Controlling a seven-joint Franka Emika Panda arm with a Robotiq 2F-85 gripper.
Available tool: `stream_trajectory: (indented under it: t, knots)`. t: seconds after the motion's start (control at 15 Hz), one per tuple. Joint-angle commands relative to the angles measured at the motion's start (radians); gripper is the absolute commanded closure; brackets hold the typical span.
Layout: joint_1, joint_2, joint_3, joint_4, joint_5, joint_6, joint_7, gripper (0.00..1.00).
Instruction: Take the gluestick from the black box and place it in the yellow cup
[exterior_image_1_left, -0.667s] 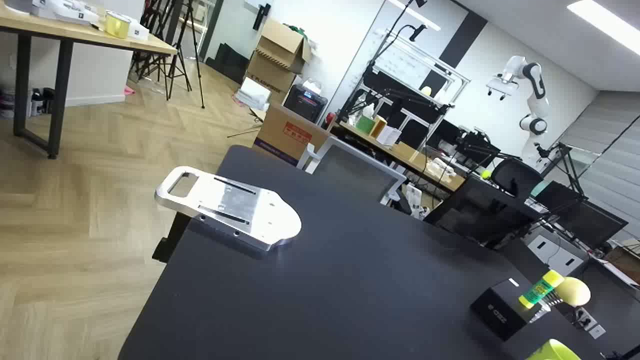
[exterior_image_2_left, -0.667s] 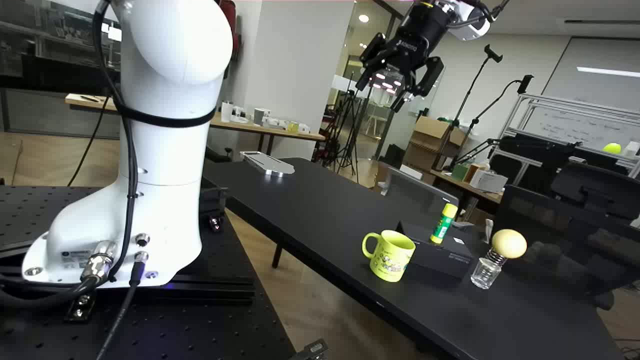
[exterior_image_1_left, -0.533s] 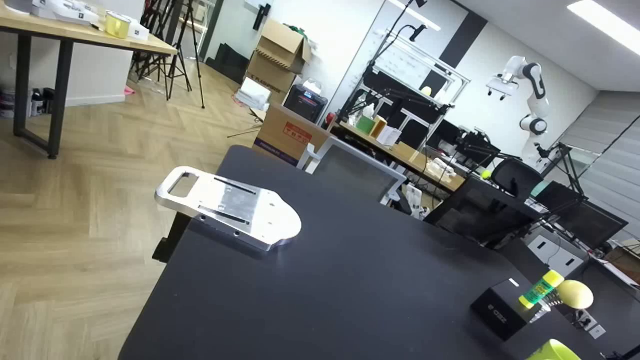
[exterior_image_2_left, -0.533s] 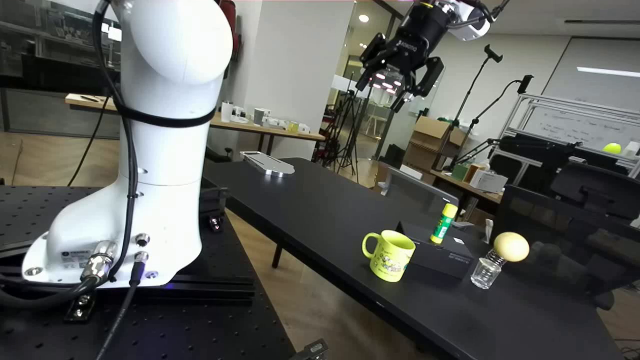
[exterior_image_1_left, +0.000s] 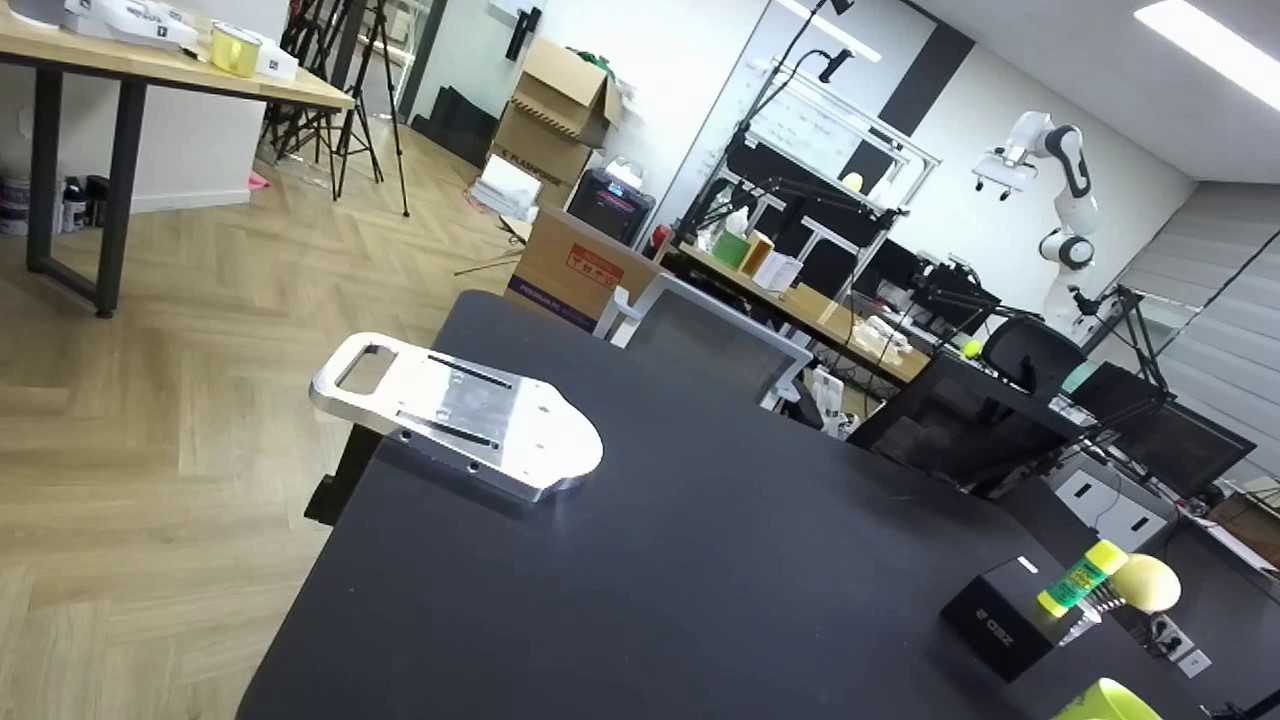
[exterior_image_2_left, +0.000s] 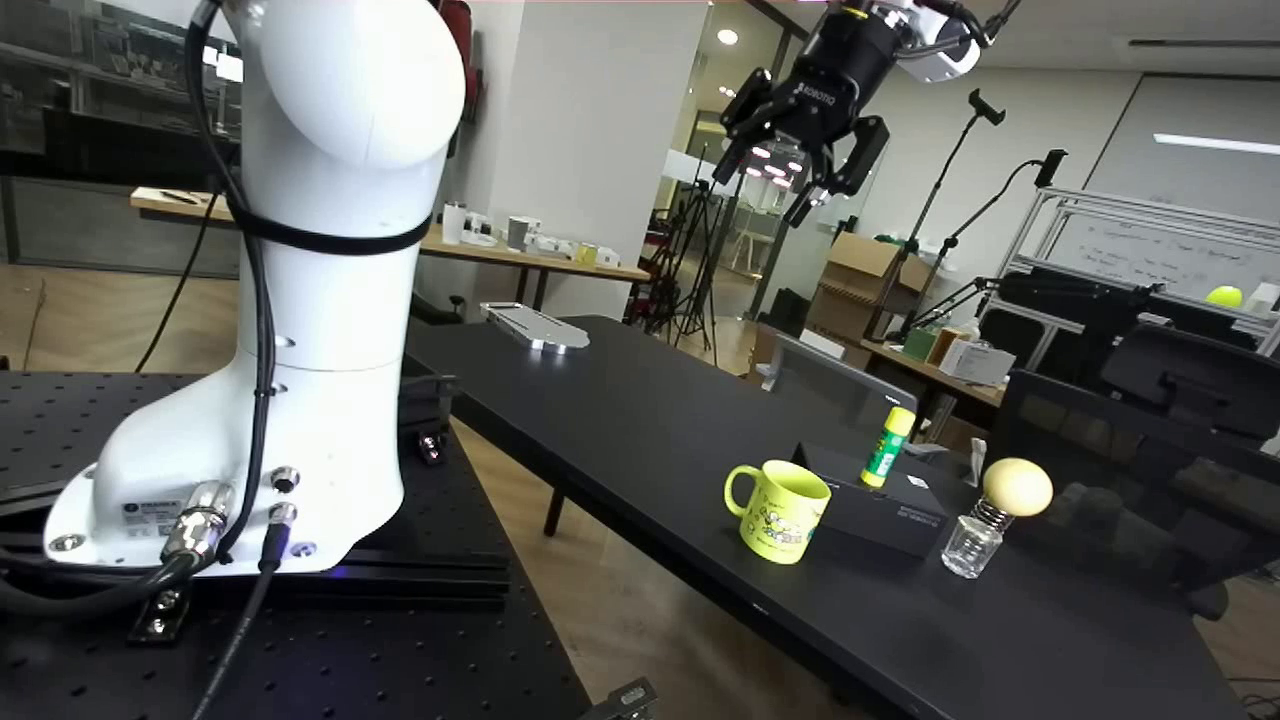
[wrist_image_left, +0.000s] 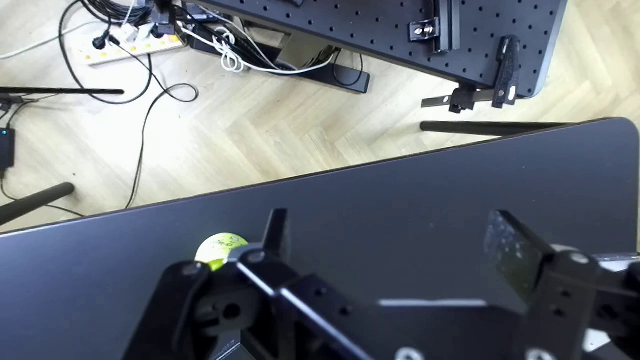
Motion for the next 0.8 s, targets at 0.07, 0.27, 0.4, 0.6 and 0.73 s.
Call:
stream_trajectory:
  t: [0.07, 0.27, 0.4, 0.6, 0.73]
  knots:
    - [-0.005, 0.147, -0.006, 0.06, -0.065, 0.098, -0.095, 0.0]
    - [-0.011, 0.309, -0.014, 0.144, -0.084, 0.199, -0.16, 0.0]
    - [-0.029, 0.437, -0.007, 0.224, -0.084, 0.275, -0.181, 0.0]
    - [-0.067, 0.62, 0.01, 0.365, -0.062, 0.36, -0.178, 0.0]
    - [-0.098, 0.741, 0.028, 0.477, -0.036, 0.407, -0.153, 0.0]
